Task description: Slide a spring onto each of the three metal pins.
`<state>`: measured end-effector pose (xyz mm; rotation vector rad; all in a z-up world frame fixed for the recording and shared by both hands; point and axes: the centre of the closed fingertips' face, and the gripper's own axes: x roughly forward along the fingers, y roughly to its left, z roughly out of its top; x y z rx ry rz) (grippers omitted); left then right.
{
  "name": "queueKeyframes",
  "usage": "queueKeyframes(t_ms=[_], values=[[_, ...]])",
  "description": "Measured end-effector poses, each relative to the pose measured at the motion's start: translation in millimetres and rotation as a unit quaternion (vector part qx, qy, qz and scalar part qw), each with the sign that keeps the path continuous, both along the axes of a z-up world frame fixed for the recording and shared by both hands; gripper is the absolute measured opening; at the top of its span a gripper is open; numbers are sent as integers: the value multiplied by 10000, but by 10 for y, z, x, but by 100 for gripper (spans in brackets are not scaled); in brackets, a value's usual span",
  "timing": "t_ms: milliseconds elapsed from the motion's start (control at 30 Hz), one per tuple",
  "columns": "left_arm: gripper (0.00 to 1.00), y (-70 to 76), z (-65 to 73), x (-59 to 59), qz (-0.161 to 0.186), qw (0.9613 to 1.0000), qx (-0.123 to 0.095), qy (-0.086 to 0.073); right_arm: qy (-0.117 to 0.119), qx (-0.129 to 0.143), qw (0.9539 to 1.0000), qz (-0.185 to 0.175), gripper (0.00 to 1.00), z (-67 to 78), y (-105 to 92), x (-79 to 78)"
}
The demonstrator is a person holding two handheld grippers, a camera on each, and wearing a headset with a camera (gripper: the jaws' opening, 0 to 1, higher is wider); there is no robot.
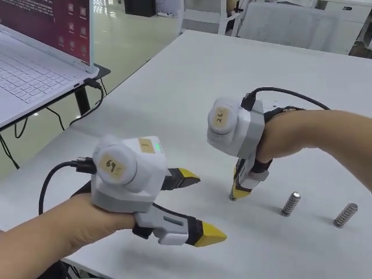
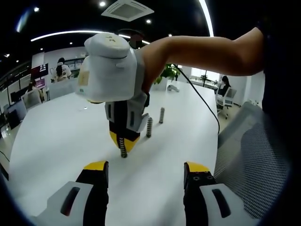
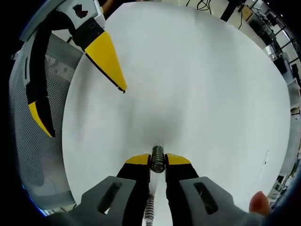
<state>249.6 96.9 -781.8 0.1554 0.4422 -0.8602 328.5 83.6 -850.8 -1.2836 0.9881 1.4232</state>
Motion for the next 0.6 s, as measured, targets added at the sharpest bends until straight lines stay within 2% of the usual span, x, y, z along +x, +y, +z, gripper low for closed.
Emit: queueKeyframes(t_ms=[133,600], values=[[60,0,-12,-7,-9,10000,13,19,22,0,10000,-20,10,-7,-11,-30],[59,7,-31,-14,-25,10000,51,48,18,152,9998,-92,25,45,-23,-72]])
